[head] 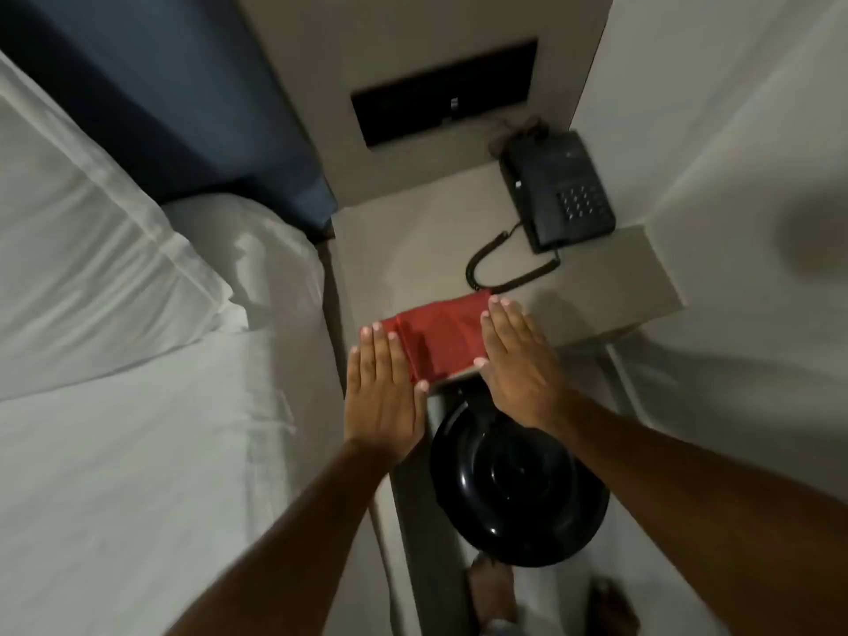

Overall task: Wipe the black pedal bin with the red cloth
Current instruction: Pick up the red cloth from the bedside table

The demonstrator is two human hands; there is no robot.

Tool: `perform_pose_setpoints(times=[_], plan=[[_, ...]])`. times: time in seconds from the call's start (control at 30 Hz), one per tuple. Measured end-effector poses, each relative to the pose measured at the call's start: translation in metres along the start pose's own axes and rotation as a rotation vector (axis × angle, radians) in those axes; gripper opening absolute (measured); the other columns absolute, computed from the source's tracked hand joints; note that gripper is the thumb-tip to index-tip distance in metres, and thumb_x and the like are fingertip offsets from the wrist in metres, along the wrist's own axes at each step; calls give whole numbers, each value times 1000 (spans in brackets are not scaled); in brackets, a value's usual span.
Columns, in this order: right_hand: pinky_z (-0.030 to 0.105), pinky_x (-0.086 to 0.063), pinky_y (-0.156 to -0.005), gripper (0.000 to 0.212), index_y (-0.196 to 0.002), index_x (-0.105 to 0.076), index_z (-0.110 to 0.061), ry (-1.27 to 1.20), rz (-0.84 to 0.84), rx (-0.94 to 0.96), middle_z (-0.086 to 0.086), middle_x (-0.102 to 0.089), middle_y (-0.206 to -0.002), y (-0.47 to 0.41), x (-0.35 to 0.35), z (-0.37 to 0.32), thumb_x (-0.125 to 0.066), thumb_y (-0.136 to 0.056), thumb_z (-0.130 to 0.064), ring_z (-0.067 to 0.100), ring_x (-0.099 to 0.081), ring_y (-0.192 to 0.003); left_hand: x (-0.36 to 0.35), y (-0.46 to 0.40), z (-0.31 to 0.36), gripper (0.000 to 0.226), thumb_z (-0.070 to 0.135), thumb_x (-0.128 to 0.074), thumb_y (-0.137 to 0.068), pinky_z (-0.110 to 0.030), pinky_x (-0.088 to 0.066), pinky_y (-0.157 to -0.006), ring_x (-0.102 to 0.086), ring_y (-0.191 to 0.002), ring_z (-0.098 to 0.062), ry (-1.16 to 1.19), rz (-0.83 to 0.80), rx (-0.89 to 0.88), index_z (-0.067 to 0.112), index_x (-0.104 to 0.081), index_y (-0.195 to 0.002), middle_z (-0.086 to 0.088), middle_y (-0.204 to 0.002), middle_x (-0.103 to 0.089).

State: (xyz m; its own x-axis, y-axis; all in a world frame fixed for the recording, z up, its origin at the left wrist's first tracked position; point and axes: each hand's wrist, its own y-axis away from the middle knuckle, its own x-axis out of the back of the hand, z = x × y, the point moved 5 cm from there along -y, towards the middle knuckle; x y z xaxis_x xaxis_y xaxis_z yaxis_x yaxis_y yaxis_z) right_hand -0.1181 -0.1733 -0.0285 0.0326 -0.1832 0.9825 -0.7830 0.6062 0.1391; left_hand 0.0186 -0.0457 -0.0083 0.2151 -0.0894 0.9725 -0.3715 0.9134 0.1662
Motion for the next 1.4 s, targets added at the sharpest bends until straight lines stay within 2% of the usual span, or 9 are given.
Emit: perform_pose_setpoints(times=[0.4,0.57,0.7,0.83,0.93,1.1,1.23,1.3,1.4], plan=[[48,-5,-125,75,-156,-16,3,-166,-151,-206,26,-10,-168,-41,-68,4,-36,-103,-46,39,-9,-156,-62,-76,-38,72,48,-21,-104,-49,-6,-124,-8,-153,-37,18,-180,35,1,-2,-155,-25,-165,-11],[44,-24,-125,51,-150,-36,1,-315,-161,-279,21,-20,-167,-57,-52,7,-44,-105,-22,35,-23,-154,-50,-108,-38,59,51,-43,-100,-52,-40,-103,-52,-121,-37,-14,-170,102,12,-36,-144,-18,-134,-55],[40,-50,-106,26,-123,-60,-5,-466,-81,-332,14,-49,-151,-56,-37,15,-56,-100,-16,30,-57,-129,-39,-119,-27,33,37,-58,-97,-37,-48,-78,-62,-90,-28,397,-274,247,8,-61,-114,-18,-113,-66],[20,-55,-75,22,-116,-61,-15,-972,155,-660,-3,-66,-101,-25,-38,24,-64,-96,-22,14,-71,-98,-6,-85,14,15,33,-57,-98,-31,-51,-63,-64,-77,-24,692,-235,163,20,-60,-90,-7,-91,-67],[9,-54,-55,48,-128,-58,-2,-1521,370,-930,8,-72,-107,28,-44,19,-69,-93,-33,3,-73,-81,19,-39,53,13,32,-59,-97,-43,-60,-75,-71,-84,-30,1028,-300,145,20,-62,-98,-12,-93,-71],[47,-59,-90,77,-135,-62,-7,-2687,146,-722,21,-70,-125,147,-34,-20,-46,-90,-67,35,-70,-109,33,73,131,11,25,-62,-93,-26,-57,-67,-67,-72,-11,1418,-499,77,16,-67,-98,2,-81,-73],[50,-47,-110,84,-145,-52,-8,-2861,160,-685,17,-59,-143,277,-29,-5,-61,-81,-61,32,-61,-127,-4,171,179,27,32,-61,-92,-31,-52,-71,-63,-77,-14,1306,-548,136,8,-65,-101,-3,-86,-68],[51,-54,-102,75,-138,-59,-7,-2816,163,-730,18,-65,-136,324,-31,8,-77,-76,-45,33,-66,-122,-28,206,192,35,37,-59,-92,-40,-53,-75,-62,-81,-19,1192,-528,177,6,-64,-107,-7,-91,-67],[51,-63,-80,53,-124,-68,2,-2694,64,-957,24,-74,-117,387,-48,17,-68,-84,-33,36,-76,-101,-55,246,215,18,31,-60,-98,-36,-52,-69,-60,-71,-13,981,-562,127,13,-63,-97,-1,-81,-64]])
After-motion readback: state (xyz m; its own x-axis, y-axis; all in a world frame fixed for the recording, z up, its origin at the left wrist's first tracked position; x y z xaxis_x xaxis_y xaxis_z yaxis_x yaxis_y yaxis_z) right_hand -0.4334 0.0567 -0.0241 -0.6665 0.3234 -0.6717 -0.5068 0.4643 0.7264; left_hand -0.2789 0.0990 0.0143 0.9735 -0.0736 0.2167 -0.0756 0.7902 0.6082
